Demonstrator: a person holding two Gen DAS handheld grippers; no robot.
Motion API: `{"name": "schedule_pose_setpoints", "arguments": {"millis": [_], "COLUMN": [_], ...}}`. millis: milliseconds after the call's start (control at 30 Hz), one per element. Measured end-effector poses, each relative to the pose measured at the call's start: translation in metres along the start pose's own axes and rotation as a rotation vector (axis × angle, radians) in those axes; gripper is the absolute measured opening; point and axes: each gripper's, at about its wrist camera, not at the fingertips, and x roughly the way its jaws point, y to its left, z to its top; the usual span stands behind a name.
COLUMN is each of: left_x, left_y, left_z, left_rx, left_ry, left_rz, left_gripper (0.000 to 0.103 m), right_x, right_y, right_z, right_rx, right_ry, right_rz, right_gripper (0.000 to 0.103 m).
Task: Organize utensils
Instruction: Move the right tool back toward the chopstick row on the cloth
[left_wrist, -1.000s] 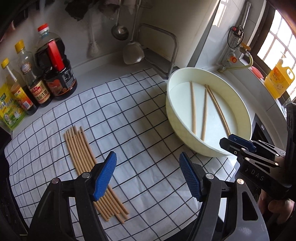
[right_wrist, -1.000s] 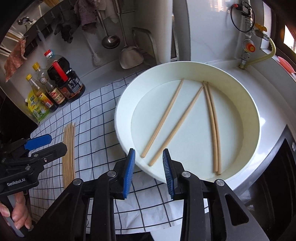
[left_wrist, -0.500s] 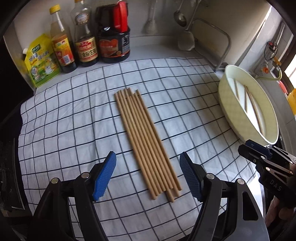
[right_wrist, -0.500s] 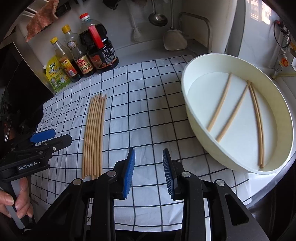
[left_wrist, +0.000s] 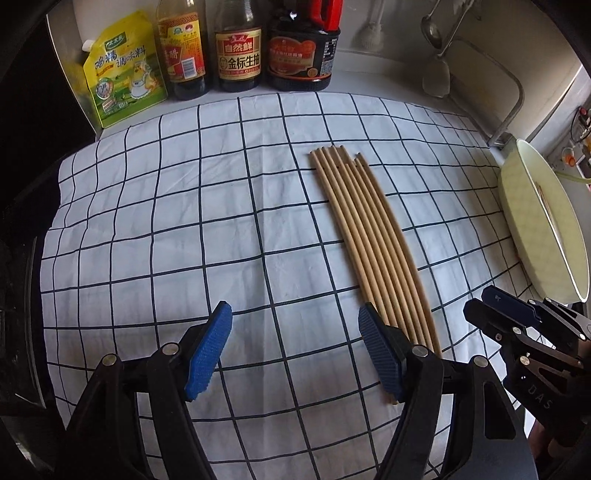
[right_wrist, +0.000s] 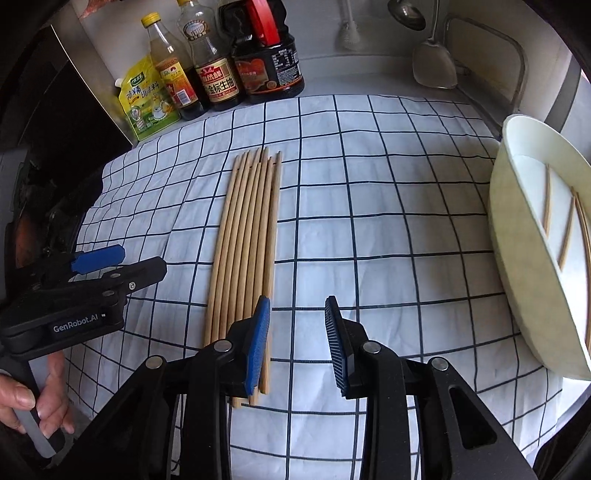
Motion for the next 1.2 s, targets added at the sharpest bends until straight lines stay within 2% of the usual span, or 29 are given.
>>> {"name": "schedule_pose_setpoints", "arguments": {"millis": [167, 233, 367, 800, 933, 1200], "left_x": [0.011, 0.014, 0.016, 0.018, 0.018, 0.023], "left_y": [0.003, 0.004, 0.003, 0.002, -0.001, -0.007], "left_z": [-0.004, -0.005, -0.004, -0.005, -0.004, -0.001], "left_rx": [-0.009, -0.014, -0.014, -0.025, -0.02, -0.008], "left_ry": [0.012, 0.011, 0.009, 0.009, 0.005, 0.006], "left_rz": [-0.004, -0.007, -0.008, -0.016, -0.016, -0.015], "left_gripper": [0.07, 0.07, 0.07, 0.07, 0.07, 0.07], "right_x": [0.016, 0.019, 0.026, 0.033, 0.036, 0.035], "right_y": [0.004, 0.006, 0.008, 0.023, 0.029, 0.018], "right_z": [0.004, 0.004, 0.005, 0.001, -0.001, -0.001], "right_rx": [0.021, 0.019, 0.014, -0.103, -0.144, -0.132], "right_ry": [0.007, 0.002, 0.006, -0.008, 0.013, -0.004], "right_rz": [0.013, 0.004, -0.023, -0.113, -0.137, -0.136], "right_gripper": [0.03, 0.034, 0.035, 0.035, 0.035, 0.034]}}
